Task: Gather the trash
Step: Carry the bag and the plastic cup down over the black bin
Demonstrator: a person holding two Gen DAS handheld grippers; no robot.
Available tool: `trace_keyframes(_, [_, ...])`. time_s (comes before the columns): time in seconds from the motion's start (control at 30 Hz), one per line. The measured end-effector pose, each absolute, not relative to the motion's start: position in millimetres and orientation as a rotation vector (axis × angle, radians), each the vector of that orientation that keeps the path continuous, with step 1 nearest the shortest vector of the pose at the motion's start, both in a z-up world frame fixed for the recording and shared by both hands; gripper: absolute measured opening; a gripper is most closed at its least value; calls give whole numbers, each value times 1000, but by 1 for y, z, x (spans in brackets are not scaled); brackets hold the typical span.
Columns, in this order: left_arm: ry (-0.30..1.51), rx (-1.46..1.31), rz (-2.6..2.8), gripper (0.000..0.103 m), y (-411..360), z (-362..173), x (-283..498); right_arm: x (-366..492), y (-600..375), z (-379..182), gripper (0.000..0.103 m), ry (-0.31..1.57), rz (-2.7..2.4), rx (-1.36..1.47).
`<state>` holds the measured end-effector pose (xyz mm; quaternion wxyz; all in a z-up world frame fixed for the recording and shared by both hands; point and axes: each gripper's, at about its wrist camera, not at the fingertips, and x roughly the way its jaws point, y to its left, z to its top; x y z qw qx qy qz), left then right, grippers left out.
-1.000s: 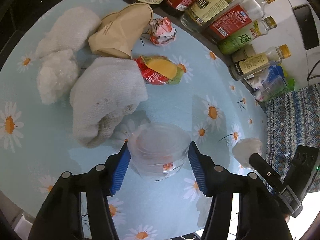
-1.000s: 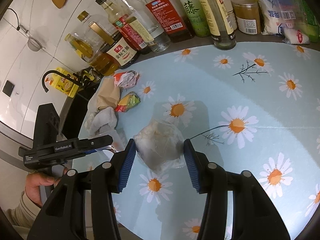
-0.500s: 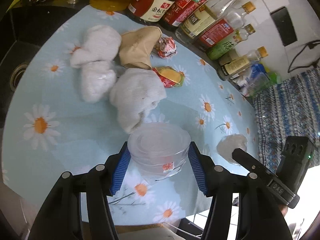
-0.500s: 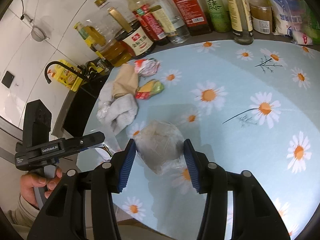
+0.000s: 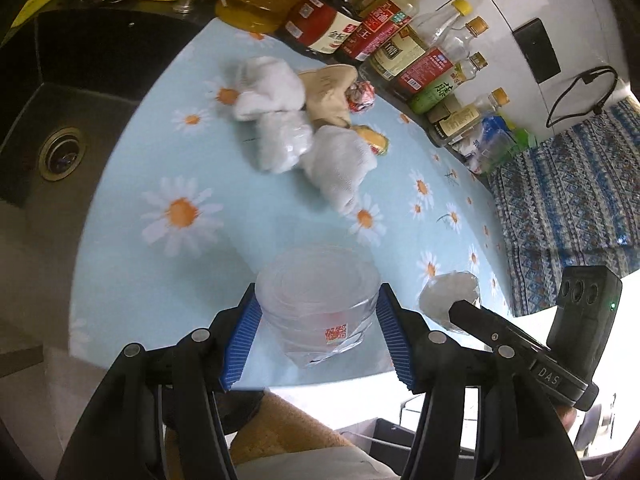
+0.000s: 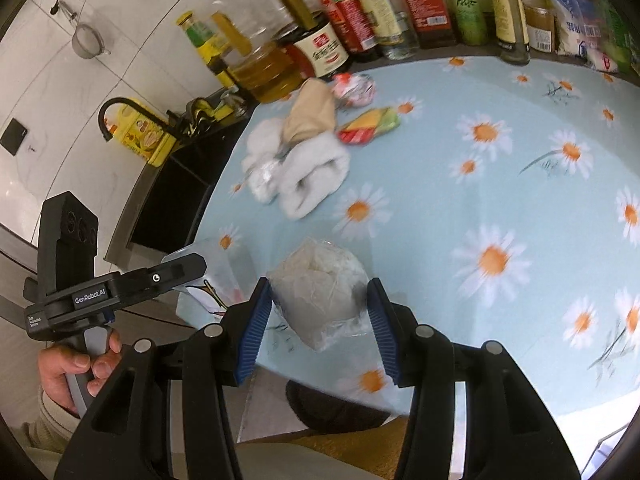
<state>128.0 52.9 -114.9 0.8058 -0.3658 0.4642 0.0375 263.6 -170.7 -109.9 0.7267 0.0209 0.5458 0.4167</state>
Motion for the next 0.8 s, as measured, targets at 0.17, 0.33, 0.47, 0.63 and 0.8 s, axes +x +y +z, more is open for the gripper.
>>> trace_keyframes(0.17, [997,-784,53,56,61,-120,100,229,-161,-112,49,1205,897,39])
trace_keyframes(0.33, [1013,-774,10,56,65,-127,74,198,-158,-112,49,1206,868,47])
trace_keyframes(0.47, [1031,-764,-21,56,64,-134,58,171,-156,-118,49,1219,842,56])
trace_keyframes(0.63, [1058,-754,-49,56,65,-143,39,143,-155,-128,49,1249,813,70])
trace_keyframes(0.8, [1088,-741,-61,56,63,-151,26,125,-152,-140,50,1281,796,73])
